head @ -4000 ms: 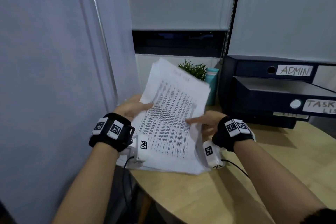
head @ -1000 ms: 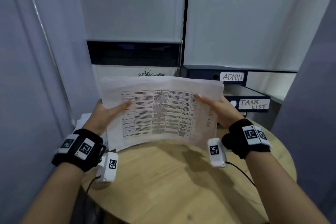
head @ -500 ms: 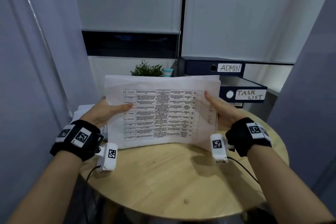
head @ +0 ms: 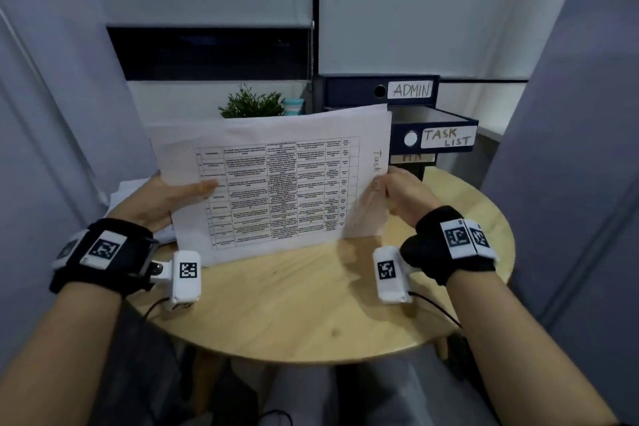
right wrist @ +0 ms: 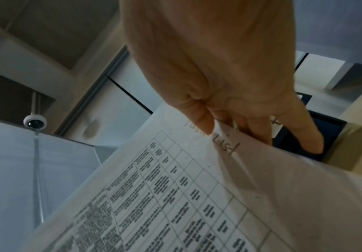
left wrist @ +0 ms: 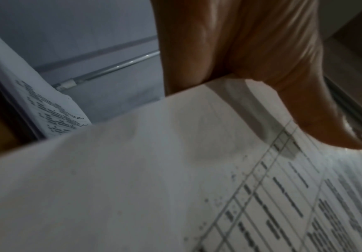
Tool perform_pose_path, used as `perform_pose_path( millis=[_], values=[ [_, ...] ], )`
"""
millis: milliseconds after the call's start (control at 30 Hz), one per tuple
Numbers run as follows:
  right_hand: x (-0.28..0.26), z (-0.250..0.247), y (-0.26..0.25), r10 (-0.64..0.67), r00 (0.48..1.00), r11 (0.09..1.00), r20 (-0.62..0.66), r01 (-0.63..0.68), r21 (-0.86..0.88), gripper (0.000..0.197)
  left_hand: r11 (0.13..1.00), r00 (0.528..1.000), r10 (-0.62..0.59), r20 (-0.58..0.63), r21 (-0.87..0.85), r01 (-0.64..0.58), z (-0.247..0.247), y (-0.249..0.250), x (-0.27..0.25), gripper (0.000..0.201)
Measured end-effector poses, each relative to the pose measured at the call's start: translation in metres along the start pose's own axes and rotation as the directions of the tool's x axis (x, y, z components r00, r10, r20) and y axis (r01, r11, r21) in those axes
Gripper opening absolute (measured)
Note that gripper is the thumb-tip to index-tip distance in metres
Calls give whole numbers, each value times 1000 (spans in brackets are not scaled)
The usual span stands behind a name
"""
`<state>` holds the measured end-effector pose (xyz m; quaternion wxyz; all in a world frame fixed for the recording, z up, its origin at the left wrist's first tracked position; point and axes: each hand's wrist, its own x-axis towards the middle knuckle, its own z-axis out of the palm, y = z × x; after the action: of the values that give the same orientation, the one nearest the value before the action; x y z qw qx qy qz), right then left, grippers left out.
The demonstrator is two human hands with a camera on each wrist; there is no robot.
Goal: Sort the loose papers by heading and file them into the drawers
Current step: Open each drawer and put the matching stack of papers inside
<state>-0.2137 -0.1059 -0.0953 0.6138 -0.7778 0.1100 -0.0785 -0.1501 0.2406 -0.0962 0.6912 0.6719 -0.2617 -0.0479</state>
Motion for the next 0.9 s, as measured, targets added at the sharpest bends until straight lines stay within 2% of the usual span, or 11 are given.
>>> perform_pose_path(
  millis=[133,267,367,433,500,567,633,700,767,833,900],
  values=[
    [-4,1,-4,88,995,996,-48,-89,-27,21,999,999,2,-54,-42,-5,0,0,-1,75],
    [-10,0,-4,148,989,988,3,-148,-32,29,998,998,-3,-63,-69,-2,-2,-1,-7,82],
    [-13,-1,0,128,986,983,103,-112,-142,27,999,1000,-22,-17,-26,21,-3,-5,-15,90],
    [-14,0,0,64,991,993,119,-51,-106,18,1000,999,-26,-37,15,27,-3,-5,-16,93],
    [-16,3,-5,-39,995,999,95,41,-19,19,999,997,3,-74,45,0,-4,1,-11,93],
    [-14,4,-12,-91,994,996,53,90,18,22,997,996,11,-92,80,-3,-5,8,-3,86],
    [-11,2,-14,-60,994,998,91,61,-5,22,991,994,-17,-110,133,31,-7,8,3,61],
    [-10,0,-7,40,979,989,199,-10,-149,19,965,988,-78,-133,241,109,-10,3,4,46],
    [-12,-2,0,114,958,959,263,-38,-279,19,929,984,-105,-144,338,149,-12,6,4,51],
    [-13,-9,-3,76,961,971,267,-10,-239,22,906,983,-68,-171,403,133,-13,25,8,50],
    [-11,-20,-14,-26,980,998,196,36,-52,24,921,981,14,-195,384,63,-9,49,14,37]
  ],
)
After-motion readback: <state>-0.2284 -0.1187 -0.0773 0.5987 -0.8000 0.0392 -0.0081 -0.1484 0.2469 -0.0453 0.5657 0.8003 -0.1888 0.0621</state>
